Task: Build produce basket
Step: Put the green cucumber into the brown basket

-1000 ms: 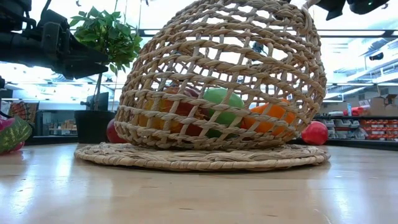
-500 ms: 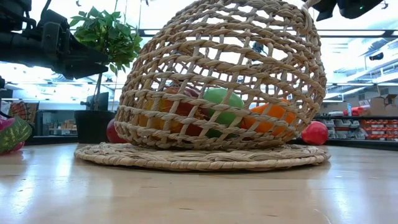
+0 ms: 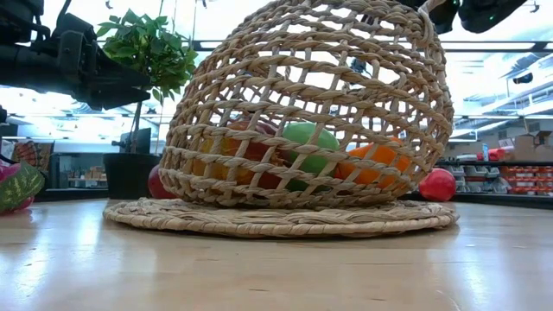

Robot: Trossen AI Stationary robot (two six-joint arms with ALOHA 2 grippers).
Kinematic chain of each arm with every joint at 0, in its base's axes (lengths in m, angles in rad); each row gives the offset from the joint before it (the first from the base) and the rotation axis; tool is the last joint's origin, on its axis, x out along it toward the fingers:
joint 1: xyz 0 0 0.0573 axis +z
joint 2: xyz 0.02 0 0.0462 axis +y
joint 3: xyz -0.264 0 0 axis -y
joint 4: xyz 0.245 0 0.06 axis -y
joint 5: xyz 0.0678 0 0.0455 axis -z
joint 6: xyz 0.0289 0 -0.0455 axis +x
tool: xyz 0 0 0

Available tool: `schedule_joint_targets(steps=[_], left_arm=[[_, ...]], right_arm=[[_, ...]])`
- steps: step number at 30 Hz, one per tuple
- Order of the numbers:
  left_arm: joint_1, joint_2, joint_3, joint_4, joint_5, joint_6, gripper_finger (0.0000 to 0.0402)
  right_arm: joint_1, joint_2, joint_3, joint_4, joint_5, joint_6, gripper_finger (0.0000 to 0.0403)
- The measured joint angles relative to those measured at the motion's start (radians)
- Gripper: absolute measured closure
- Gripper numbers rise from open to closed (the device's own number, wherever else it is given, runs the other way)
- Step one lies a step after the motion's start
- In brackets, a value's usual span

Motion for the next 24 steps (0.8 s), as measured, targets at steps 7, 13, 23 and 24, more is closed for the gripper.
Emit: schedule_joint_targets(steps=[7, 13, 23, 24], left_arm=[[0.000, 0.000, 0.000, 0.000, 0.000, 0.000, 0.0004], [0.000, 0.000, 0.000, 0.000, 0.000, 0.000, 0.0004], [0.000, 0.000, 0.000, 0.000, 0.000, 0.000, 0.0004], [0.000, 0.000, 0.000, 0.000, 0.000, 0.000, 0.0004]], right_arm=[[0.022, 0.000, 0.036, -0.007, 0.024, 0.005, 0.0231], [0.033, 0.019, 0.103, -0.063, 0.008, -0.009, 0.0231], [0.068, 0.068, 0.218, -0.255, -0.011, -0.098, 0.0231], [0.072, 0.074, 0.227, -0.282, -0.011, -0.111, 0.0231]])
